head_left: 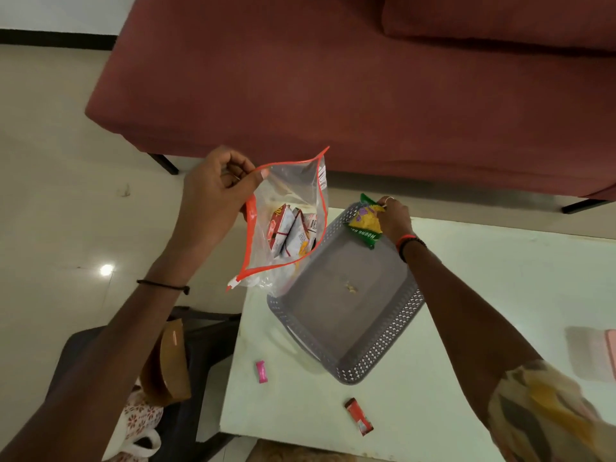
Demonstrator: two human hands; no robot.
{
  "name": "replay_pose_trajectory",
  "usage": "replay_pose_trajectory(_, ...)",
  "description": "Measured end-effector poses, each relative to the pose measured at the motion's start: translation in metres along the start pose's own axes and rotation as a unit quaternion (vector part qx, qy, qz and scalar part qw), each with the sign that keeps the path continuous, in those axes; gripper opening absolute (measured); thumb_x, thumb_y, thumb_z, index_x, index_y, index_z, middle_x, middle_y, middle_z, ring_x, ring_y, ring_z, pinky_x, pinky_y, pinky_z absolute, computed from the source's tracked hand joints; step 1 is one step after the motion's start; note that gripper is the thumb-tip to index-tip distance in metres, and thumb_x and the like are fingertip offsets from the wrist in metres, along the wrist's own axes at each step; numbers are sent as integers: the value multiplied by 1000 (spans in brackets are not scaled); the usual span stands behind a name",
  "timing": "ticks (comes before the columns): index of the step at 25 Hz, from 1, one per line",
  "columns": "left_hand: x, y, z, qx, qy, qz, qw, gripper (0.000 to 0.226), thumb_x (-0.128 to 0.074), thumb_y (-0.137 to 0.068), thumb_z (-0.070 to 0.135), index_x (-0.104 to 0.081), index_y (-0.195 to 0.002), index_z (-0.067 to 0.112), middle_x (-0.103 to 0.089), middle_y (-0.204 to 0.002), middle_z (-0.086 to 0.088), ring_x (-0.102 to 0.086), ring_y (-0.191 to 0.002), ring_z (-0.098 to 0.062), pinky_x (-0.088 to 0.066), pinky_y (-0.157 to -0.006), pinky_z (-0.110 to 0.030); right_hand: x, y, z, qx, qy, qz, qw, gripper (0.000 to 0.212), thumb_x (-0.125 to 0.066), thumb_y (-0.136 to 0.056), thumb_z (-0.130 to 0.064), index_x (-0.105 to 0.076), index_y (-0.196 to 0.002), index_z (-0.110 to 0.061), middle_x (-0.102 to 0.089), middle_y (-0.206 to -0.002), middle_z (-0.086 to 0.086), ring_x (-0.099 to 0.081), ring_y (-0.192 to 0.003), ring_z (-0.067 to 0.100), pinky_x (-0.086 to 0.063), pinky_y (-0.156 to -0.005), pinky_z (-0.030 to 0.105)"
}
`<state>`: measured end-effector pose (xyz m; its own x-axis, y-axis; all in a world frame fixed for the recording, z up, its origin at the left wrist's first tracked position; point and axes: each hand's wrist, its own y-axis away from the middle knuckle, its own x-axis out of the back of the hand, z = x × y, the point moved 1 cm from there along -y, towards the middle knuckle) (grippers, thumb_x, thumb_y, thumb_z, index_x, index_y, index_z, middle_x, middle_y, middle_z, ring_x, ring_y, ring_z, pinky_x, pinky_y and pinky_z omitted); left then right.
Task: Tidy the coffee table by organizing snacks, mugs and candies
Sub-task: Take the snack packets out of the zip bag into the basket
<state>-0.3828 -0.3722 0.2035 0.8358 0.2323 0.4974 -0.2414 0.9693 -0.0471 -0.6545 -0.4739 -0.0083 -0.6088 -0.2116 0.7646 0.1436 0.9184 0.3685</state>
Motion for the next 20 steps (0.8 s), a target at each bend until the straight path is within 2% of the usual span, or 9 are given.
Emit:
replay_pose_trajectory(3, 2, 1, 2, 0, -1, 3, 1000, 17, -66, -86, 19, -56, -86, 6, -55, -64, 2, -57, -42, 1, -48, -42, -16, 2, -4, -1, 0, 5, 24, 1000, 31, -50, -87, -1, -64, -114, -3, -67, -113, 24, -63, -104, 35, -51, -86, 38)
replay_pose_trajectory(6, 5, 2, 5, -1, 1, 13, 1000, 16, -67, -85, 19, -56, -85, 7, -56, -65, 3, -57, -43, 1, -49, -42, -19, 11, 3, -4, 21, 53, 54, 997, 32, -60, -86, -10, -61, -118, -8, -65, -118, 18, -59, -111, 34, -48, -94, 40)
replay_pose_trajectory(9, 8, 7, 10, 6, 2, 15, 1000, 17, -67, -85, 21, -55, -83, 9, -56, -66, 5, -57, -44, 0, -49, -43, -19, 34, 21, -19, 7, -76, 87, 993, 33, -64, -87, -12, -59, -118, -2, -64, -118, 17, -59, -109, 27, -47, -96, 36)
replay_pose_trajectory(11, 9, 13, 14, 16, 3, 15, 1000, 16, -67, -85, 21, -56, -83, 10, -57, -66, 5, -58, -45, -1, -50, -45, -22, 61, 46, -42, 4, -189, 122, 974, 25, -65, -86, -15, -61, -107, -1, -67, -101, 12, -60, -91, 18, -50, -85, 29)
replay_pose_trajectory(13, 10, 21, 22, 24, 1, 16, 1000, 14, -67, -85, 20, -56, -83, 10, -57, -66, 5, -57, -44, -2, -50, -46, -23, 97, 87, -75, 57, -231, 148, 960, 17, -70, -84, -24, -62, -90, -9, -63, -82, -1, -57, -77, 11, -49, -70, 16)
replay_pose_trajectory(15, 12, 28, 31, 25, 2, 12, 1000, 13, -66, -85, 18, -56, -82, 11, -57, -64, 4, -57, -43, -2, -49, -45, -23, 134, 134, -108, 172, -270, 89, 943, 14, -74, -79, -27, -61, -74, -23, -64, -71, -9, -59, -67, 6, -47, -62, 8)
replay_pose_trajectory(17, 14, 35, 41, 28, 1, 5, 1000, 12, -65, -85, 16, -55, -81, 10, -56, -63, 5, -56, -42, -4, -48, -45, -24, 160, 181, -138, 284, -293, -88, 909, 12, -76, -76, -22, -69, -71, -29, -72, -70, -8, -64, -64, 2, -52, -65, 10)
replay_pose_trajectory(18, 15, 40, 47, 28, -3, 1, 1000, 12, -66, -85, 16, -55, -81, 11, -56, -63, 5, -56, -43, -4, -47, -46, -23, 167, 201, -149, 331, -252, -175, 893, 13, -75, -77, -17, -73, -76, -30, -75, -75, -8, -67, -68, 1, -53, -69, 12)
replay_pose_trajectory(20, 13, 51, 55, 24, 0, -6, 1000, 13, -67, -85, 16, -55, -81, 11, -55, -64, 8, -55, -45, -5, -46, -46, -17, 162, 222, -163, 408, -70, -238, 879, 17, -68, -82, -10, -76, -92, -22, -77, -88, -3, -70, -81, 3, -53, -78, 16)
